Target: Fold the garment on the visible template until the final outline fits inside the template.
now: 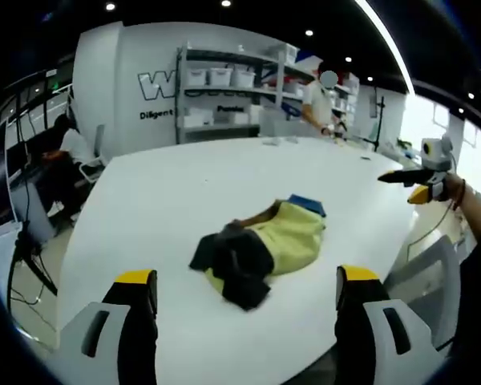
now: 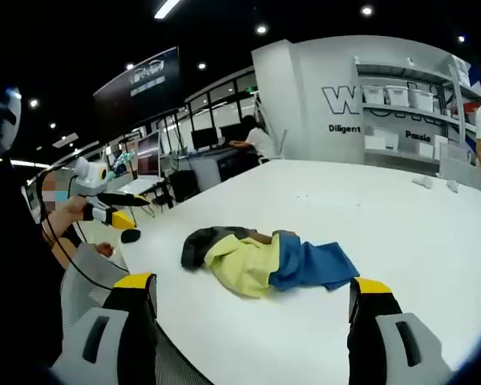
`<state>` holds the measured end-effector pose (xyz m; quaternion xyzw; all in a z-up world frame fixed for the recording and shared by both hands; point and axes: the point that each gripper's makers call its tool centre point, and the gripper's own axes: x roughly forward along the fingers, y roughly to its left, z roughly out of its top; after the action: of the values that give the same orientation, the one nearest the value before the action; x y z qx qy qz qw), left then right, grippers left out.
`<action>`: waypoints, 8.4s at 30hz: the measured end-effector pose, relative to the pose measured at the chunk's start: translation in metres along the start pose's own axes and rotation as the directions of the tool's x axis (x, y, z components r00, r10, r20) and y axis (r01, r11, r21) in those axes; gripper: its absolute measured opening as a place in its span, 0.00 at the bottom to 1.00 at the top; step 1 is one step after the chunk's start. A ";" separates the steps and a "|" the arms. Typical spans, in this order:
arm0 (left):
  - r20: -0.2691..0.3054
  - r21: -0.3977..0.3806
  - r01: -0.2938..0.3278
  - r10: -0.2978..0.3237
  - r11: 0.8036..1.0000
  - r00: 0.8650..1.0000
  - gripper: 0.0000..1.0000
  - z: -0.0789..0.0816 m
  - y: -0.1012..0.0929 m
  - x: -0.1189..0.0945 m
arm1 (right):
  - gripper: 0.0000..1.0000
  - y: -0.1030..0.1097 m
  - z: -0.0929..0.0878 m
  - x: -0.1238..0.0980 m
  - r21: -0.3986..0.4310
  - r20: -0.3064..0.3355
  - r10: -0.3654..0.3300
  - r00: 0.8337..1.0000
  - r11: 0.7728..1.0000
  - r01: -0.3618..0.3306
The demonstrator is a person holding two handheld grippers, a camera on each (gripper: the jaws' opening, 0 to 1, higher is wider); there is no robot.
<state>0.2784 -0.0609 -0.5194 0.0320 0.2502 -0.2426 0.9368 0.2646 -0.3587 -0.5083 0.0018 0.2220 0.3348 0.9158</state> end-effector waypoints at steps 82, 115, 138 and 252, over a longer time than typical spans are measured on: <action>0.003 -0.047 -0.043 0.044 0.998 0.999 0.98 0.000 0.014 0.001 | 0.99 -0.011 0.002 0.006 -0.023 -0.010 -0.053 0.999 0.998 0.053; 0.000 -0.054 0.026 -0.026 0.998 1.000 0.68 0.002 0.016 0.070 | 0.85 -0.044 -0.004 0.088 0.014 -0.038 0.046 0.998 0.999 -0.046; -0.140 -0.163 0.066 -0.089 0.984 0.986 0.36 -0.038 0.011 0.122 | 0.48 -0.082 -0.045 0.157 0.169 -0.051 0.025 0.998 0.985 -0.016; -0.288 0.060 -0.288 0.292 0.956 0.912 0.01 -0.014 0.234 0.245 | 0.00 -0.217 0.011 0.314 -0.124 -0.256 -0.359 0.898 0.933 0.338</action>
<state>0.5675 0.0399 -0.6644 0.1120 0.3771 -0.0955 0.9144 0.6146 -0.3327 -0.6583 -0.1192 0.3303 0.1705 0.9207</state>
